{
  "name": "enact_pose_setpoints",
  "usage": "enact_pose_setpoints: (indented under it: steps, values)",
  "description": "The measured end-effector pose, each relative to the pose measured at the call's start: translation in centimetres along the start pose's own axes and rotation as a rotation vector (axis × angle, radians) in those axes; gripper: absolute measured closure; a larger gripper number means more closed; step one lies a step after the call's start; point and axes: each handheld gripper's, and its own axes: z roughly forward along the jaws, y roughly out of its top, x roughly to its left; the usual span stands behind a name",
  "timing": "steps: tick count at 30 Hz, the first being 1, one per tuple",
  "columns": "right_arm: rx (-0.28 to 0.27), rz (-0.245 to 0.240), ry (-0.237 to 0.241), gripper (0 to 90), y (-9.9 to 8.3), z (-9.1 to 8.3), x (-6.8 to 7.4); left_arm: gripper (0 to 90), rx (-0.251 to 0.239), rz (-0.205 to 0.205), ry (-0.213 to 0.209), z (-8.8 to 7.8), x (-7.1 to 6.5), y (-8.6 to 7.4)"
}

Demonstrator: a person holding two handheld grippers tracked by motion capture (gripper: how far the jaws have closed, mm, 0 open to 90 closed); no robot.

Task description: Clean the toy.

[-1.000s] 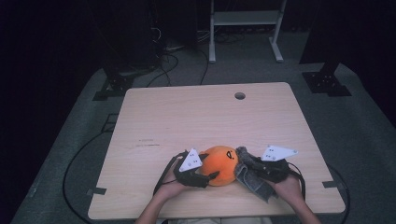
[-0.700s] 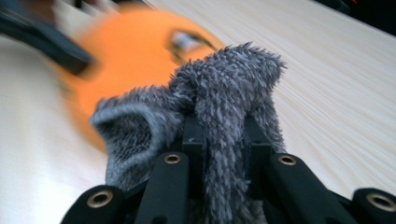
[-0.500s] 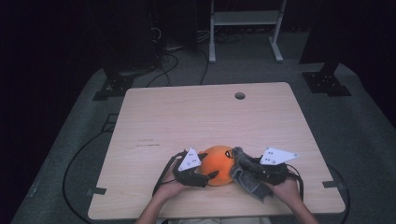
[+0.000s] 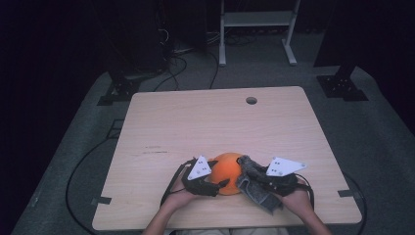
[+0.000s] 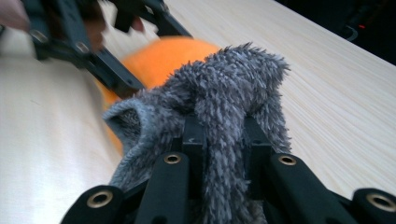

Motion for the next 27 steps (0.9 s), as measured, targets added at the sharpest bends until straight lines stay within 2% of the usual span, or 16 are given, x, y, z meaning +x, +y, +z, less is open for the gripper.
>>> enact_pose_setpoints:
  steps: [2,5,8,11,12,14,16,18,22,27]
  values:
    - [0.006,0.012,-0.017,70.9,-0.1,0.1,-0.1,26.1,-0.002,-0.002,0.011,0.1,-0.1,0.1]
    - [-0.010,0.034,0.016,59.9,-0.1,0.1,-0.3,25.9,0.004,0.018,0.021,0.2,-0.4,0.1]
    - [-0.026,0.004,0.022,55.5,0.2,0.2,0.0,25.6,-0.002,0.027,0.029,0.1,-0.5,0.0]
    - [-0.045,0.004,0.014,54.6,0.5,0.5,0.0,25.6,-0.007,0.038,0.030,0.1,-0.7,0.0]
    - [-0.050,0.002,0.015,55.0,0.5,0.7,0.0,25.6,-0.005,0.037,0.030,0.1,-0.6,0.0]
    - [-0.055,-0.003,0.012,62.1,0.6,0.9,-0.2,25.6,-0.004,0.035,0.027,0.1,-0.6,0.0]
    - [-0.048,0.018,0.017,68.4,0.6,1.0,-0.5,25.6,0.002,0.034,0.022,0.1,-0.5,0.0]
    - [-0.037,0.015,0.013,72.9,0.5,1.0,-0.7,25.5,0.001,0.029,0.018,0.0,-0.4,0.0]
    - [-0.035,0.040,0.019,75.3,-0.2,0.7,-1.4,24.1,-0.002,0.018,0.009,-0.1,-0.2,0.1]
    - [0.021,0.062,-0.033,76.0,-1.0,0.1,-2.3,21.4,0.003,0.022,0.011,0.0,-0.3,0.2]
